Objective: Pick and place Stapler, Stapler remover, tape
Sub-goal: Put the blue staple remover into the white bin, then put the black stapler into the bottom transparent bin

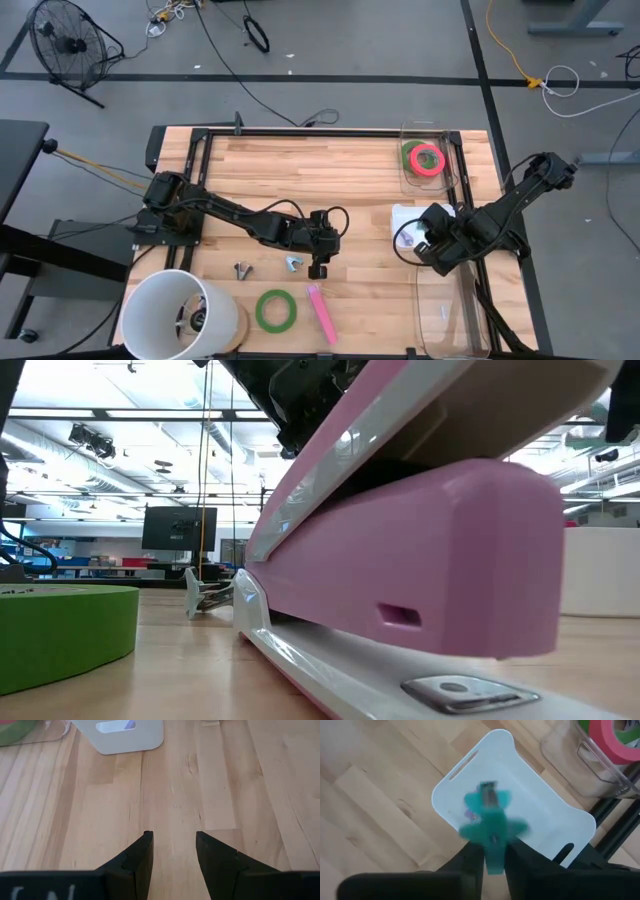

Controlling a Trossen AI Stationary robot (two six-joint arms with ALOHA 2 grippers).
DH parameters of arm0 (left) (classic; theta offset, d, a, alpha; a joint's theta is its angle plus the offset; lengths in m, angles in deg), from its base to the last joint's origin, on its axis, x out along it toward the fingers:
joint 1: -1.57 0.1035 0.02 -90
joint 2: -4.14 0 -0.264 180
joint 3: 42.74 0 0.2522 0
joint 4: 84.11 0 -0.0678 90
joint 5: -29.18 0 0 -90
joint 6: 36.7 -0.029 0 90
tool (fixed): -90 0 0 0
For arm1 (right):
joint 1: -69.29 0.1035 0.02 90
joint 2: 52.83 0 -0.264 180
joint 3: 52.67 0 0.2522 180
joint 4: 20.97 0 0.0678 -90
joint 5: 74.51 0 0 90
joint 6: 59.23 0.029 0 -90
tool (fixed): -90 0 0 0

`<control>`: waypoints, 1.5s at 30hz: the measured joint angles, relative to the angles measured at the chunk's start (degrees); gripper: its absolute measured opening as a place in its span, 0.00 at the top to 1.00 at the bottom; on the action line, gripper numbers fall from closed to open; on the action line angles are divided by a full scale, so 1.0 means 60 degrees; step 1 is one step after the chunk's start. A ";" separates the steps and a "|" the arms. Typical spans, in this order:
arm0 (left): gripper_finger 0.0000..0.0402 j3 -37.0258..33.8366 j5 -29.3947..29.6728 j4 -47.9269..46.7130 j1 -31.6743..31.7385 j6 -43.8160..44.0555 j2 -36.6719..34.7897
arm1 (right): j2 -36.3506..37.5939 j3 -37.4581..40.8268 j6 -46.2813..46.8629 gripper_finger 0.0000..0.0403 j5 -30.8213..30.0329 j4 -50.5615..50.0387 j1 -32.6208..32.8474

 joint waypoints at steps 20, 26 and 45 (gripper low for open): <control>0.62 0.0000 0.0589 -0.2821 0.0004 0.0304 0.0000 | -0.0004 0.0000 -0.0761 0.68 -0.0911 0.0749 0.0000; 0.62 0.0000 0.1779 -0.4557 0.0174 0.0391 0.0000 | -0.0004 0.0000 -0.1213 0.68 -0.1382 0.1227 0.0000; 0.62 -0.0004 -0.0508 -0.5070 0.1738 0.0122 0.0062 | -0.0007 0.0000 -0.1799 0.68 -0.1657 0.1972 0.0000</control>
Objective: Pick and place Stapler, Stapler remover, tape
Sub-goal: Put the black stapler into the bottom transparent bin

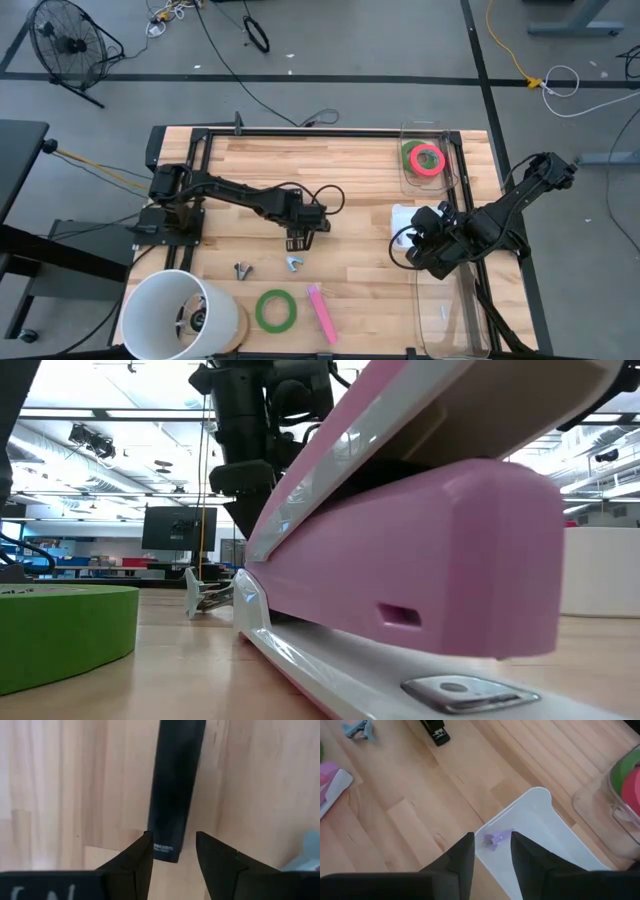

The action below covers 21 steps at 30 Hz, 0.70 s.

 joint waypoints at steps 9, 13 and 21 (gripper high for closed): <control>0.62 -0.0007 0.0199 -0.0064 0.0097 -0.0004 0.0411 | 0.0000 0.0000 -0.0006 0.68 0.0001 0.0273 0.0000; 0.62 0.0040 -0.0195 0.0094 0.0294 0.0096 0.0689 | 0.0000 -0.0001 -0.0011 0.68 -0.0001 0.0344 0.0000; 0.66 0.0025 -0.0005 0.0262 0.0367 0.0024 0.0873 | -0.0015 -0.0004 -0.0265 0.68 -0.0001 0.0418 0.0000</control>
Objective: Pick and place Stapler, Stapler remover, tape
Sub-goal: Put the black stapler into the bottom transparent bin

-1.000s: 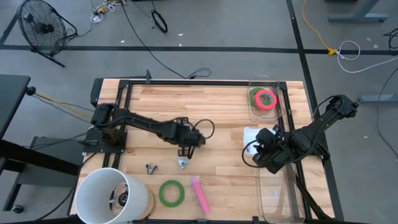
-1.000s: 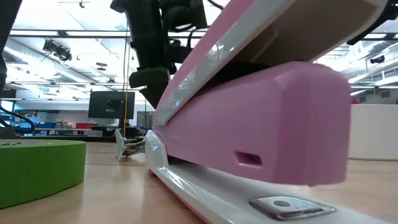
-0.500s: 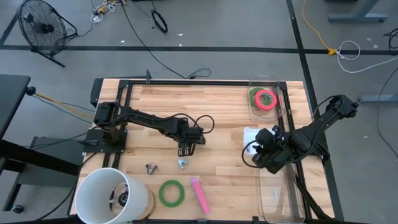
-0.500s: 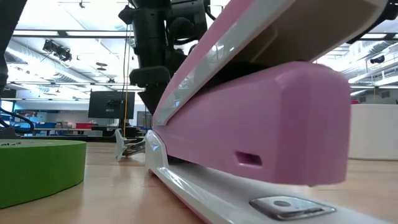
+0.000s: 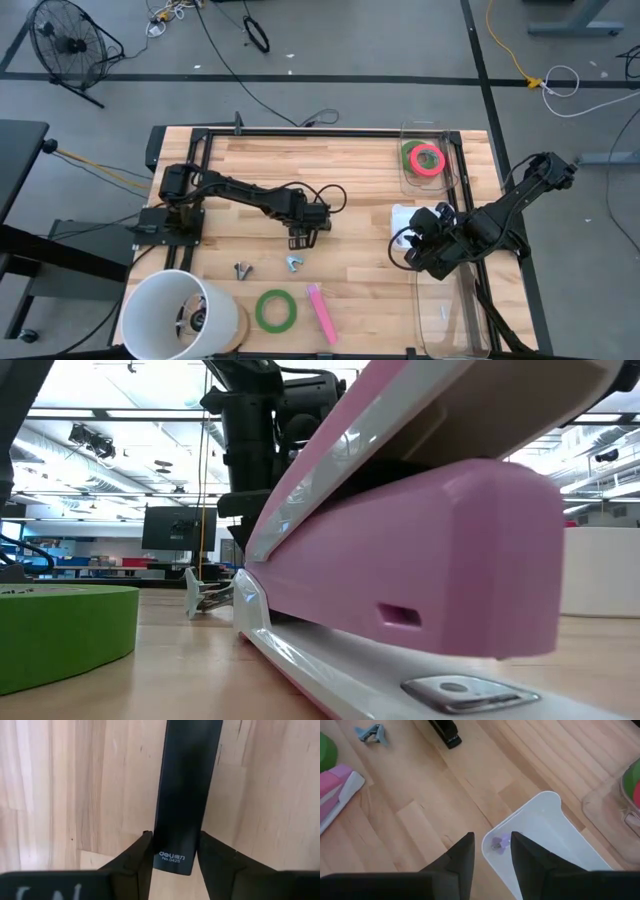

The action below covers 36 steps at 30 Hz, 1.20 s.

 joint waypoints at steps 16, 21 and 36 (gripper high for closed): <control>0.39 -0.0058 0.0747 -0.0551 0.0073 0.0353 0.0110 | 0.0000 0.0000 -0.0258 0.68 -0.0261 0.0387 0.0002; 0.38 -0.0058 0.0744 -0.0359 0.0142 0.0193 0.0183 | -0.0004 0.0000 -0.0285 0.68 -0.0350 0.0465 0.0002; 0.51 -0.0033 -0.0363 0.0871 0.0314 -0.0641 0.0187 | -0.0004 0.0000 -0.0289 0.68 -0.0327 0.0509 0.0000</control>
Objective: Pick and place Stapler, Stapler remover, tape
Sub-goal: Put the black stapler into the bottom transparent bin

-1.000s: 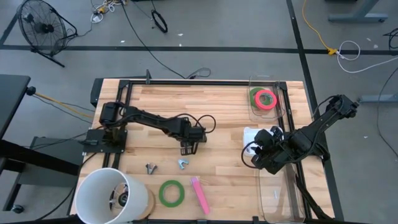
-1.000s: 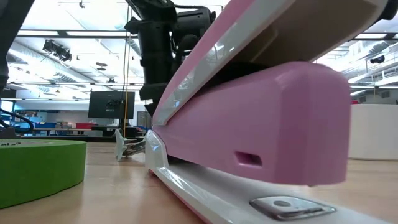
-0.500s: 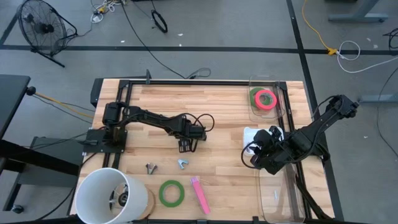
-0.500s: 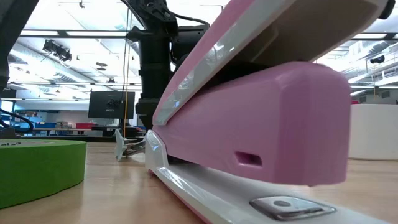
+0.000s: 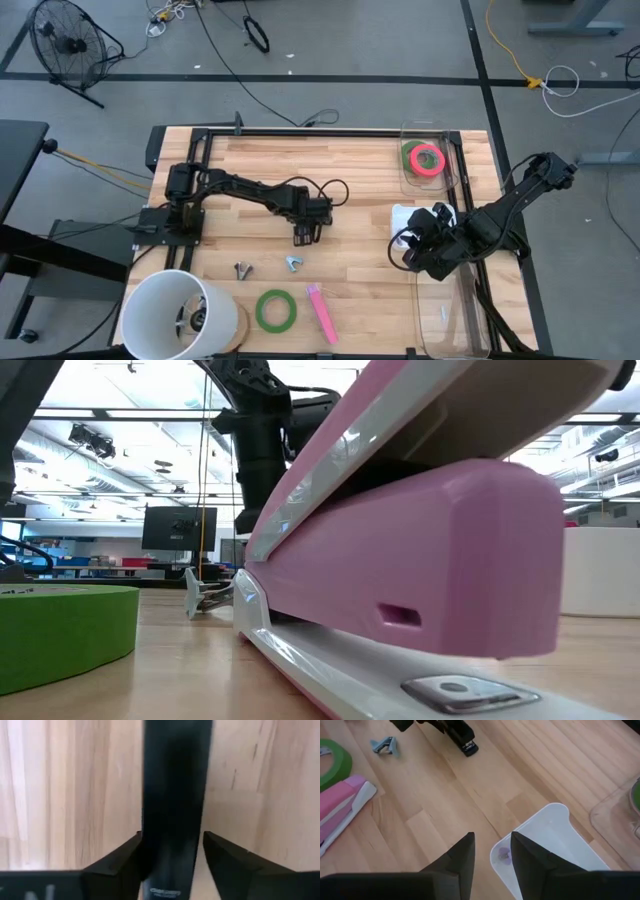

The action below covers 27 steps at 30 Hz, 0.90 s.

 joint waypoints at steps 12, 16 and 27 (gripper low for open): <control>0.69 0.0013 -0.0211 -0.0534 0.0086 0.0246 -0.0068 | 0.0000 0.0000 -0.0198 0.68 -0.0323 0.0252 0.0003; 0.69 0.0171 -0.0303 -0.0968 -0.0178 0.0155 -0.0312 | 0.0000 0.0000 -0.0629 0.68 -0.0336 0.0537 0.0004; 0.69 0.1597 -0.0181 -0.0369 -0.1452 -0.0413 -0.1429 | 0.0000 0.0000 -0.3822 0.68 -0.0524 0.3800 -0.0007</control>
